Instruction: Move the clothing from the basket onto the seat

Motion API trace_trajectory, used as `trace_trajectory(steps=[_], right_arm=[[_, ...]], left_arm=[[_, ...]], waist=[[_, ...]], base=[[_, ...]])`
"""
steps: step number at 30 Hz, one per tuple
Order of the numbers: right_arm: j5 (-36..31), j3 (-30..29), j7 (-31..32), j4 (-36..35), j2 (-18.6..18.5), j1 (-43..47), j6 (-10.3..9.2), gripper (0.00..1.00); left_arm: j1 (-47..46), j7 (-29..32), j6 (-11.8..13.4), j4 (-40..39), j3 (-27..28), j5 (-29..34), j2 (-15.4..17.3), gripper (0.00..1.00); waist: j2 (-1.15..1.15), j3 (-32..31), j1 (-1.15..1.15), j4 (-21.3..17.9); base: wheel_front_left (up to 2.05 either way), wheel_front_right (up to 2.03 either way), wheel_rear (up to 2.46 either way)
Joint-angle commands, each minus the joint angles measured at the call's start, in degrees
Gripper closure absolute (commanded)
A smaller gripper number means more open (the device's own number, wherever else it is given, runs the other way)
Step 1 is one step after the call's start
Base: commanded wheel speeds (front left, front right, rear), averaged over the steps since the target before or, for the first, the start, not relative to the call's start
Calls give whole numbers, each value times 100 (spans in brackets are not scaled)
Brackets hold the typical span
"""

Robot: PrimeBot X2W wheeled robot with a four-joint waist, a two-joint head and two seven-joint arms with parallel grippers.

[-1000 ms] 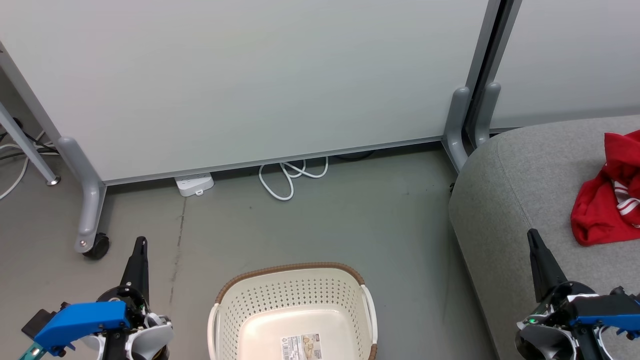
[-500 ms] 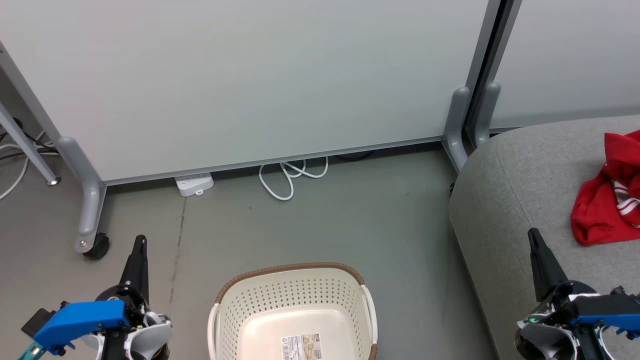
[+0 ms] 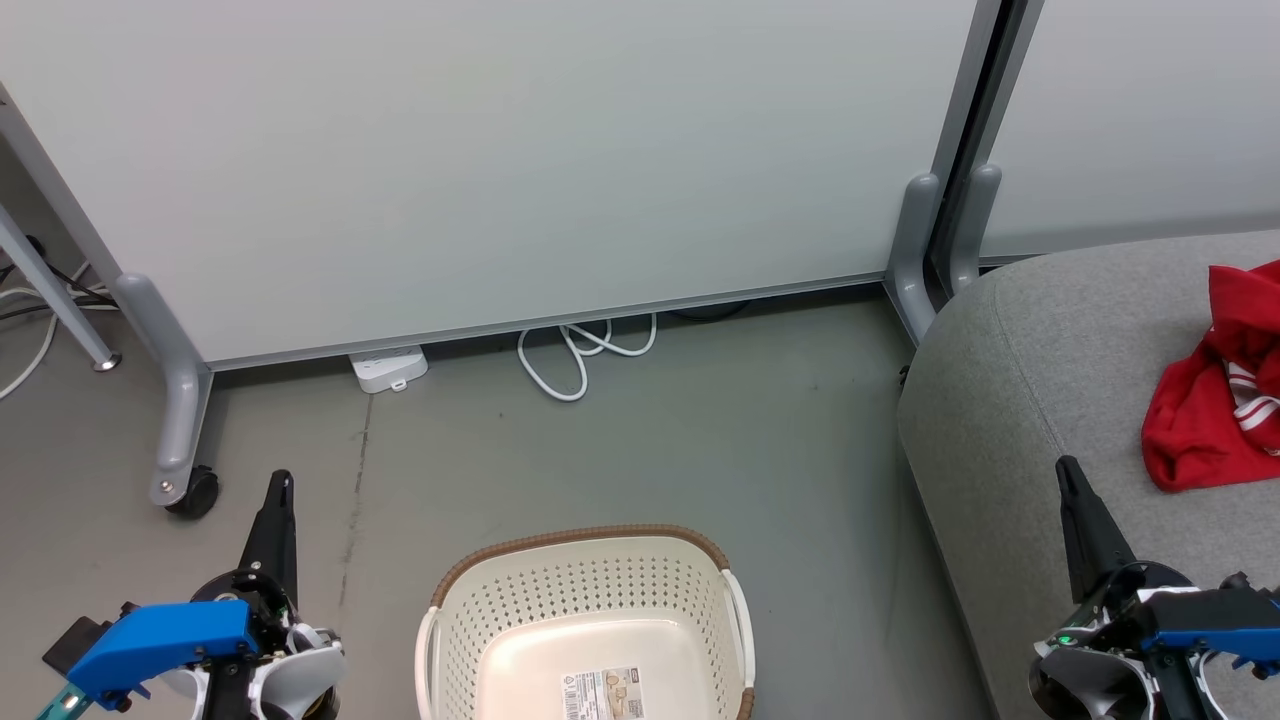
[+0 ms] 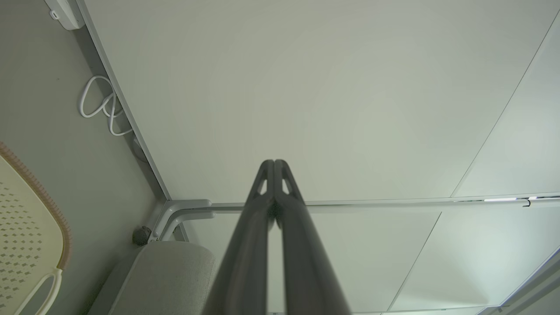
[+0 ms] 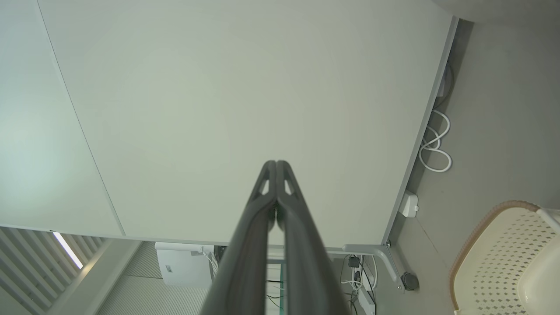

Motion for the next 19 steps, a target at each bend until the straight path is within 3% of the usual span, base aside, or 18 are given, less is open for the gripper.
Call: trace_trajectory(steps=[1,19], right_arm=[[14,-11,17,-14,9,-67,2,100],[14,-11,17,-13,10,-66,2,100]], left_arm=[[-63,18,-11,-19,10,-4,4,100],[-64,23,-11,-19,15,1,1,100]], waist=[[0,0,0,0],[0,0,0,0]], base=[[0,0,0],[0,0,0]])
